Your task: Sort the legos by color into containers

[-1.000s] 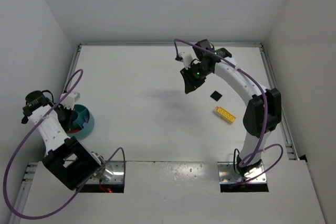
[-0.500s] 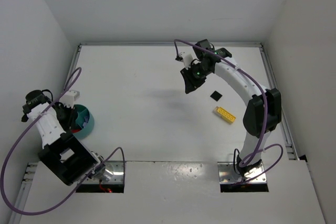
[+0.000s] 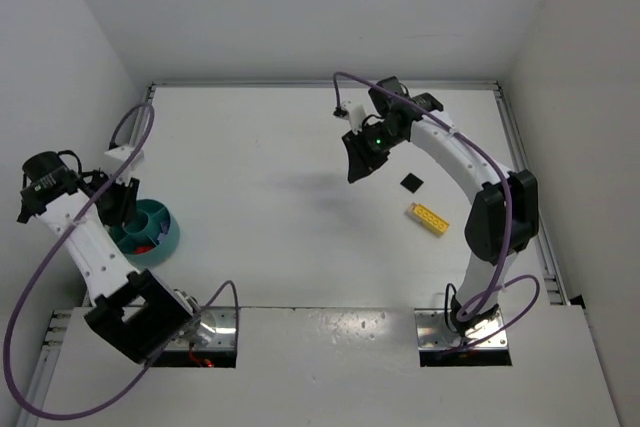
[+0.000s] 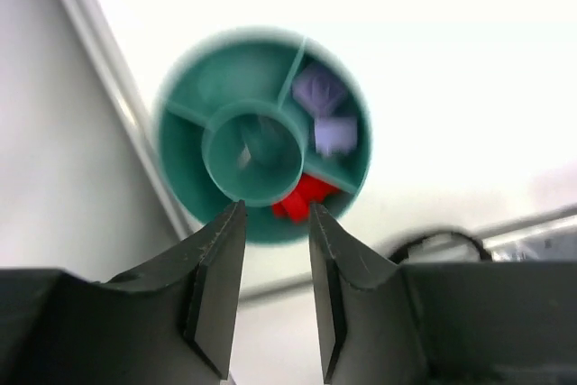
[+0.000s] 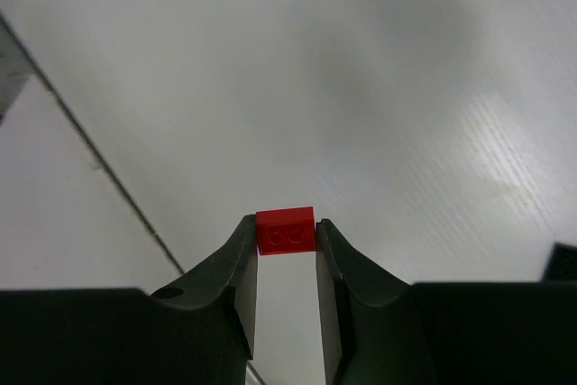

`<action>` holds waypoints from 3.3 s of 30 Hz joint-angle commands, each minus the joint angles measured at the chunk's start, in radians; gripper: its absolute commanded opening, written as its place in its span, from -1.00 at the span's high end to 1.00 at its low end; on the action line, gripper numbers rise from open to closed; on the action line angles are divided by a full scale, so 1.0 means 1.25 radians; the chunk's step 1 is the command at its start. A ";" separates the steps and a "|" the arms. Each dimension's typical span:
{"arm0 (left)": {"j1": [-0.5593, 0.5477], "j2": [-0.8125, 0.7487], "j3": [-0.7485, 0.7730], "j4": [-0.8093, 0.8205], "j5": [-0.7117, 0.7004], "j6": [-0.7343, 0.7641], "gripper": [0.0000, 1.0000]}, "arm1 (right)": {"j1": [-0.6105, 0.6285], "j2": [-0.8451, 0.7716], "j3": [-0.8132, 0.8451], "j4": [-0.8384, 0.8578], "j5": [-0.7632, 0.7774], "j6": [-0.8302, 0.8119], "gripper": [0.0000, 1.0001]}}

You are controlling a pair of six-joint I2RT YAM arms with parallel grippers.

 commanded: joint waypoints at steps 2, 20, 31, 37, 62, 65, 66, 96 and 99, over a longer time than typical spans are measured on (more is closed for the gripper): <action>-0.006 -0.172 0.059 -0.091 0.264 0.112 0.21 | -0.010 -0.070 -0.028 0.011 -0.245 0.022 0.93; -0.538 -0.067 -0.067 0.465 0.557 -0.570 0.00 | -0.021 -0.027 -0.281 0.687 -0.774 0.773 0.95; -0.882 -0.098 -0.135 0.815 0.218 -0.820 0.12 | -0.023 0.000 -0.454 1.442 -0.675 1.516 1.00; -0.951 -0.050 -0.158 0.822 0.208 -0.813 0.15 | -0.032 0.000 -0.463 1.544 -0.635 1.638 1.00; -0.985 -0.007 -0.188 0.910 0.217 -0.856 -0.15 | -0.017 0.000 -0.486 1.487 -0.613 1.618 1.00; -0.993 -0.007 -0.188 0.911 0.217 -0.863 -0.15 | -0.017 -0.008 -0.486 1.472 -0.613 1.607 1.00; -0.993 -0.007 -0.188 0.911 0.217 -0.863 -0.15 | -0.010 -0.008 -0.486 1.464 -0.613 1.599 1.00; -1.000 0.009 -0.194 0.925 0.202 -0.871 -0.10 | 0.028 -0.045 -0.455 1.351 -0.627 1.491 1.00; -1.000 0.002 -0.203 0.925 0.193 -0.864 -0.07 | 0.028 -0.052 -0.455 1.358 -0.627 1.506 1.00</action>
